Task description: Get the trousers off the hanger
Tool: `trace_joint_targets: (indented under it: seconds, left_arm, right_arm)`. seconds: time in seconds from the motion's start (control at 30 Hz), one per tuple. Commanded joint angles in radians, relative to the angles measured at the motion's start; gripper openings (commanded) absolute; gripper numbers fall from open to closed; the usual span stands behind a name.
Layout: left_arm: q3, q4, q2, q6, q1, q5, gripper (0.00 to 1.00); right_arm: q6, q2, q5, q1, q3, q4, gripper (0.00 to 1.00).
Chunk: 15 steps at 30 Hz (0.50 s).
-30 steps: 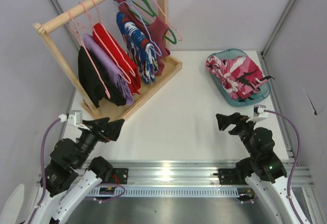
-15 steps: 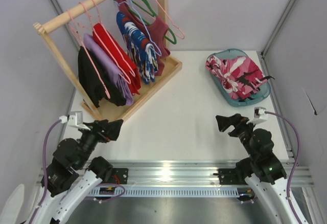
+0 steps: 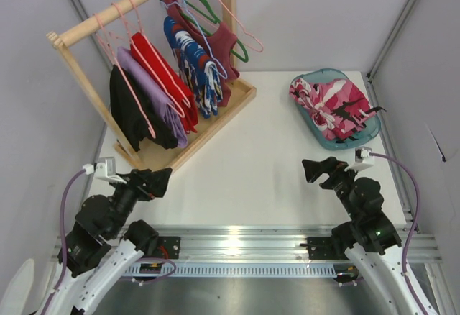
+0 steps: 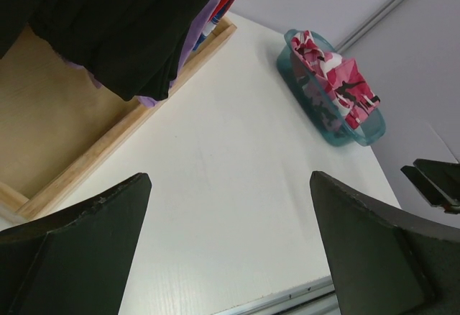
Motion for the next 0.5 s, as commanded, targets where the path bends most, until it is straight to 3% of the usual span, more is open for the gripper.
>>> trace_joint_targets:
  seconds: [0.0,0.47]
  left_arm:
    - [-0.007,0.014,-0.013,-0.021,0.005,-0.016,1.00]
    - [-0.010,0.028,0.027,-0.010,0.005,0.004,1.00]
  right_arm:
    - [-0.021,0.005,-0.008,0.003,0.042,0.059,0.99]
    - [-0.025,0.015,-0.010,0.003,0.050,0.062,0.99]
